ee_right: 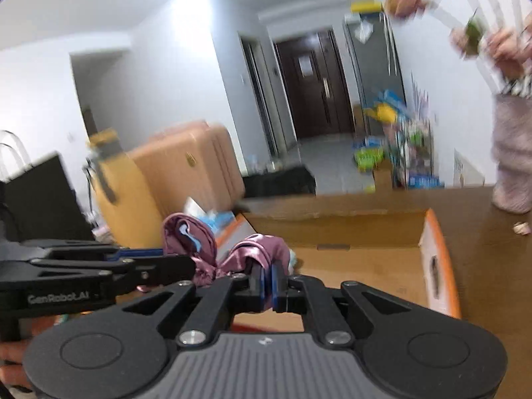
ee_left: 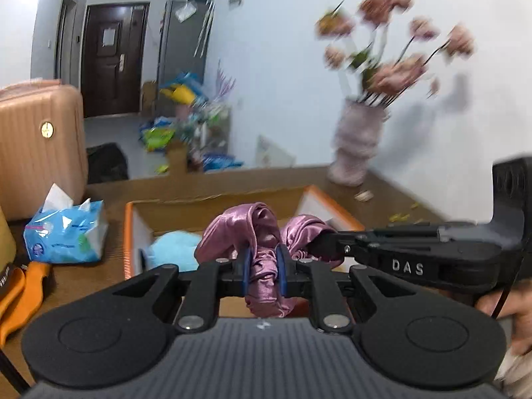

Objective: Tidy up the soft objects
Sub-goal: 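Carry the pink satin bow with both grippers over the cardboard box, then open both grippers to release the pink bow into the box, then move both grippers back toward the lavender drawstring sachet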

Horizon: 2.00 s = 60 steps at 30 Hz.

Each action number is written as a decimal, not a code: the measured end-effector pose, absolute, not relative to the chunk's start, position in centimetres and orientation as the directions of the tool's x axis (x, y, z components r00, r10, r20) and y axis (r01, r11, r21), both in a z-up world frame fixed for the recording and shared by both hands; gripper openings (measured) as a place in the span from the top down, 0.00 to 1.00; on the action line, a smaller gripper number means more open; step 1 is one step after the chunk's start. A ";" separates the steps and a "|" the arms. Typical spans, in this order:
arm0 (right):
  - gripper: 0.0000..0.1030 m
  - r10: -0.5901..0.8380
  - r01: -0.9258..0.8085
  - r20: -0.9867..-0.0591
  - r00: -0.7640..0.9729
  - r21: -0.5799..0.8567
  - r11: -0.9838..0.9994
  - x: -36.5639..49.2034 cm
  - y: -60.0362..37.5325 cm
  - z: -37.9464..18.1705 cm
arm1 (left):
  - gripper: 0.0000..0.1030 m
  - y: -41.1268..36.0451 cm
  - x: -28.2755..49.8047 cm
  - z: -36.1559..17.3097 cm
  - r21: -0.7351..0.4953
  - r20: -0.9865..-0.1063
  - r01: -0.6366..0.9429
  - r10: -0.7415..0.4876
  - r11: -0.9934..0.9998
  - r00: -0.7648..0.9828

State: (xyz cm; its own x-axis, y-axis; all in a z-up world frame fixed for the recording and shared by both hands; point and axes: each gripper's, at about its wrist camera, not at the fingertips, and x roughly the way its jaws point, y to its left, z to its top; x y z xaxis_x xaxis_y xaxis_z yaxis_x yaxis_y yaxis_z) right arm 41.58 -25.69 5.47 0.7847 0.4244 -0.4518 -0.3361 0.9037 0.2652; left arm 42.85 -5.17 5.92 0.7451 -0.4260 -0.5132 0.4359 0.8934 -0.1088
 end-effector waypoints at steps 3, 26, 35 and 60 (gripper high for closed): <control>0.96 0.421 -0.314 -0.530 0.736 0.284 0.906 46.2 -24.1 3.1 | 0.84 -4.1 46.6 2.9 -0.128 -0.606 0.402 -0.392 0.907 0.692; 0.54 0.243 -0.219 -0.453 0.858 0.106 0.970 38.9 -29.0 12.2 | 0.38 -1.2 38.2 12.9 -0.013 -0.429 0.267 -0.246 0.964 0.869; 0.14 0.171 -0.156 -0.272 0.947 0.077 0.985 30.4 -33.0 15.3 | 0.02 -3.2 28.9 13.8 0.050 -0.204 0.113 -0.101 0.992 0.974; 0.03 0.122 -0.114 -0.164 0.979 0.060 0.992 5.5 -29.7 0.7 | 0.00 -0.7 6.1 0.7 0.070 -0.167 0.114 -0.101 0.991 0.981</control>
